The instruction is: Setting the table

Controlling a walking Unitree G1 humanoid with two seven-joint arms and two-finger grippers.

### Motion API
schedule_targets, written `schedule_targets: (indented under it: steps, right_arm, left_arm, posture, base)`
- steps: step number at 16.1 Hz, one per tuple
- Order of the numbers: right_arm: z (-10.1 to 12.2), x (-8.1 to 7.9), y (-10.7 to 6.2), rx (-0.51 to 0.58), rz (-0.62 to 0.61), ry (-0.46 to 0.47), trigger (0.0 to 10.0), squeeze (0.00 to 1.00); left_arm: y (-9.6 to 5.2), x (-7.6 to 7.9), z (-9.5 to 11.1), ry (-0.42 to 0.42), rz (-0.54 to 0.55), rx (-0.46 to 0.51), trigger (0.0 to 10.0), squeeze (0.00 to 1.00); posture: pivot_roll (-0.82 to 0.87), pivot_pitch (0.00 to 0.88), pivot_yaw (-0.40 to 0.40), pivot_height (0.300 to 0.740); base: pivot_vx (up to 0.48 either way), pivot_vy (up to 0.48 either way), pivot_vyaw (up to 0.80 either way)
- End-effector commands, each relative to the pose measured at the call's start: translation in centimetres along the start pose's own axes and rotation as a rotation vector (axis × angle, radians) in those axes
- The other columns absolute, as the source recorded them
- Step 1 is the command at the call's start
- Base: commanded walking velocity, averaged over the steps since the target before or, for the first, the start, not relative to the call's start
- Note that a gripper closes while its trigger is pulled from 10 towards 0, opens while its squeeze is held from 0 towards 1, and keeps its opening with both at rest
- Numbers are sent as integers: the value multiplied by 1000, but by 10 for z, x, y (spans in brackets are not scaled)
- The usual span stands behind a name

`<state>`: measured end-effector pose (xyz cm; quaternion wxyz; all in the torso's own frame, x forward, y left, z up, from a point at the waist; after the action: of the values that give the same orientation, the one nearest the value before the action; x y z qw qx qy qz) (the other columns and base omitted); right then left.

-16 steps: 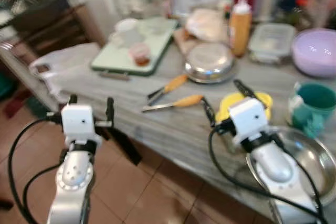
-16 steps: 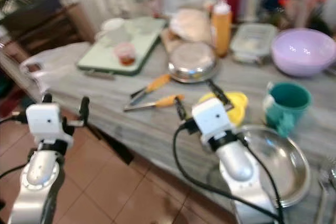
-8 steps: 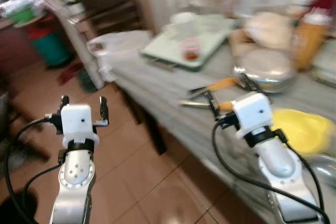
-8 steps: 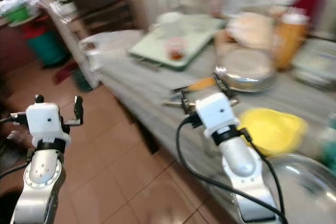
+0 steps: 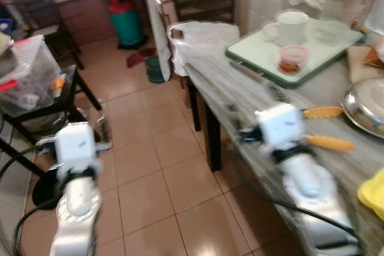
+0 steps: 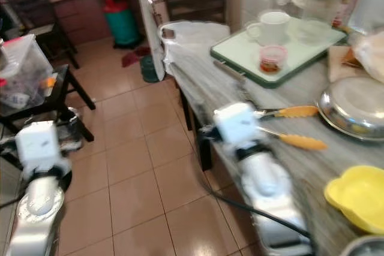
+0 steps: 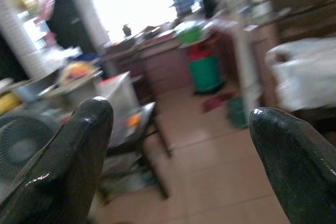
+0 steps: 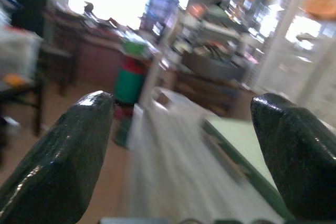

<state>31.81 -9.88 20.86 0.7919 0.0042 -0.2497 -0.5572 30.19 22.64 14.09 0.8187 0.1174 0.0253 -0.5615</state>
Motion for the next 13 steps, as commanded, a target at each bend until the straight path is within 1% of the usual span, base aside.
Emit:
schedule_targets:
  steps: [1, 2, 3, 4, 6, 8, 11, 13]
  right_arm:
    - [-1, 2, 2, 2, 10, -3, 10000, 0]
    - [0, 0, 5, 7, 19, 7, 10000, 0]
    - [0, -1, 7, 11, 28, 16, 10000, 0]
    - [0, -3, 9, 14, 42, 22, 10000, 0]
    - [2, -7, 13, 21, 65, 30, 10000, 0]
    - [5, -11, 20, 39, 106, 38, 10000, 0]
    - [6, -18, 29, 56, 155, 51, 10000, 0]
    - [6, -21, 31, 57, 168, 60, 10000, 0]
  left_arm:
    - [-1, -2, 2, 8, 20, 7, 10000, 0]
    - [-3, -3, 3, 9, 31, 9, 10000, 0]
    - [-4, -5, 3, 10, 46, 10, 10000, 0]
    - [-6, -7, 4, 10, 62, 14, 10000, 0]
    - [-10, -12, 4, 16, 99, 15, 10000, 0]
    - [-19, -18, 0, 3, 151, -2, 10000, 0]
    - [-28, -22, -2, 11, 195, -10, 10000, 0]
    - [-30, -25, -4, 15, 203, -16, 10000, 0]
  posture:
    - [-217, 87, 122, 740]
    - [-199, 84, 102, 740]
    - [-199, 84, 102, 740]
    - [-179, 82, 73, 740]
    - [-172, 80, 61, 740]
    - [-140, 72, 13, 740]
    - [-111, 70, -21, 740]
    - [-98, 70, -26, 740]
  base:
    - [0, 0, 606]
    - [0, 0, 0]
    - [0, 0, 0]
    - [0, 0, 0]
    - [0, 0, 0]
    - [0, 0, 0]
    - [0, 0, 0]
    - [0, 0, 0]
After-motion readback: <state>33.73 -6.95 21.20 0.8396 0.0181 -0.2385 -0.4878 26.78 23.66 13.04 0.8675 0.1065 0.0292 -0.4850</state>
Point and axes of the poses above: a point about 5 cm out from each wrist's last joint towards the gripper, its own y axis pointing out of the wrist towards the gripper, its own z axis along the axis of the wrist's last joint, x = y × z, the point moved 5 cm from there along y, pointing out of the wrist towards the gripper
